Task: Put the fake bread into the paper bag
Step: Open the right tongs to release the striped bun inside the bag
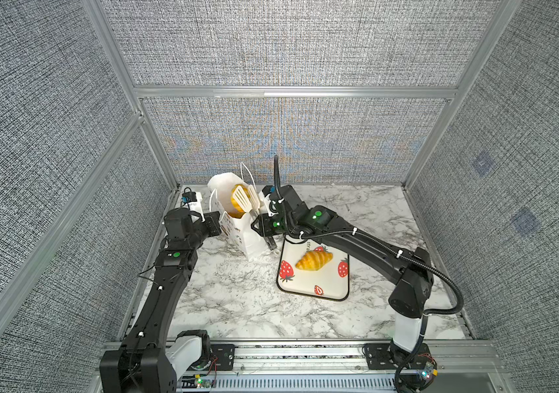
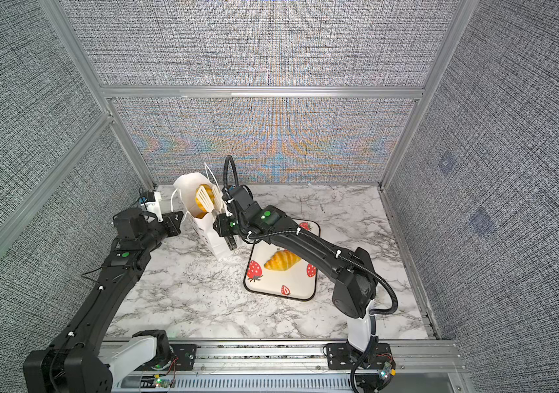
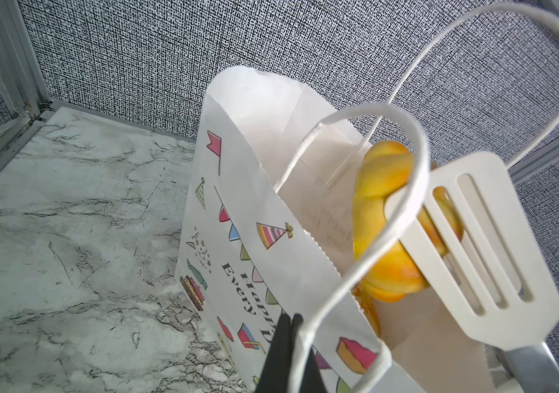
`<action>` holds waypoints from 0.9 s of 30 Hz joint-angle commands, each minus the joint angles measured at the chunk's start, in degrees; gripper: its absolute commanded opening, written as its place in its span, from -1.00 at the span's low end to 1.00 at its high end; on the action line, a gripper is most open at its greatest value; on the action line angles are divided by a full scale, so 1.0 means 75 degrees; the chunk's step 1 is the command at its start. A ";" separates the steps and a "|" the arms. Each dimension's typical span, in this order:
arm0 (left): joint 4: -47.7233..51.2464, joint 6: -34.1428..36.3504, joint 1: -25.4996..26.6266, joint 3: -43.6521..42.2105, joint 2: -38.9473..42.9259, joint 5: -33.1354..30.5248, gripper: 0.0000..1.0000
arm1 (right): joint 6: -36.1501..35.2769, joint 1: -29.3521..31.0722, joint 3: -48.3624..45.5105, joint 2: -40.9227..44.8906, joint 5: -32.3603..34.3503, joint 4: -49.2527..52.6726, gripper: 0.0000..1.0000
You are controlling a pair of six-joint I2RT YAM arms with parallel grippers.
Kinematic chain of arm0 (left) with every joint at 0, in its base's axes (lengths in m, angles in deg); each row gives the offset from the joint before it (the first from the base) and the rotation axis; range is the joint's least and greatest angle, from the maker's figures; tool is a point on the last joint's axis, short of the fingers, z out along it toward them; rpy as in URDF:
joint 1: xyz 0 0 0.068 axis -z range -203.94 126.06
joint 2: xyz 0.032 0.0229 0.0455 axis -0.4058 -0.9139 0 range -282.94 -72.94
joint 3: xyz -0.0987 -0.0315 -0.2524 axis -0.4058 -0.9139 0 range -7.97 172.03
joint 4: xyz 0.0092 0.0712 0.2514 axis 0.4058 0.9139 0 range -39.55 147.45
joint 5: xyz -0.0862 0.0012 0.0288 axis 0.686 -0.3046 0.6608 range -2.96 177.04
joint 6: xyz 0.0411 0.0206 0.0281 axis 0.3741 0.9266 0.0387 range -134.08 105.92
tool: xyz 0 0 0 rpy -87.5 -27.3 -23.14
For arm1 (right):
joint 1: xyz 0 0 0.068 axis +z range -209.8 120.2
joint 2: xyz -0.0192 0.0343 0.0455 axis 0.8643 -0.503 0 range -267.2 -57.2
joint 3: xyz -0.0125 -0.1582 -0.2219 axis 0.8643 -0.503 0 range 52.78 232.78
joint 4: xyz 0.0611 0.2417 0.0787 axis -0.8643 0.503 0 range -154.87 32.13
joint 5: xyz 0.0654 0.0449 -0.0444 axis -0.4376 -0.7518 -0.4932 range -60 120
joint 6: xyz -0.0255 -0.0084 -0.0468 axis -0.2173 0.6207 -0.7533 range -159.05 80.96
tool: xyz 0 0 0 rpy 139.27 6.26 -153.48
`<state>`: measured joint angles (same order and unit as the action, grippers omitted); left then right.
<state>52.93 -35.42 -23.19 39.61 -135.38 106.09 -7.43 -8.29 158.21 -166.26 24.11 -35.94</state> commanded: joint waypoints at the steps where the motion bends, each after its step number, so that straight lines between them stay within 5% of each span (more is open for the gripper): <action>1: -0.0006 0.0080 -0.0001 0.0021 0.0005 -0.0005 -1.00 | 0.0038 0.0011 0.0029 -0.0044 -0.0046 -0.0087 -0.29; 27: 0.0027 0.0091 0.0005 0.0032 0.0045 -0.0032 -1.00 | 0.0091 -0.0024 -0.0135 -0.0061 -0.0094 -0.0149 -0.29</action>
<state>52.93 -35.35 -23.19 39.61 -135.20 106.07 -7.39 -8.47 157.01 -166.61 23.61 -37.03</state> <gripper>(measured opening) 0.052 0.358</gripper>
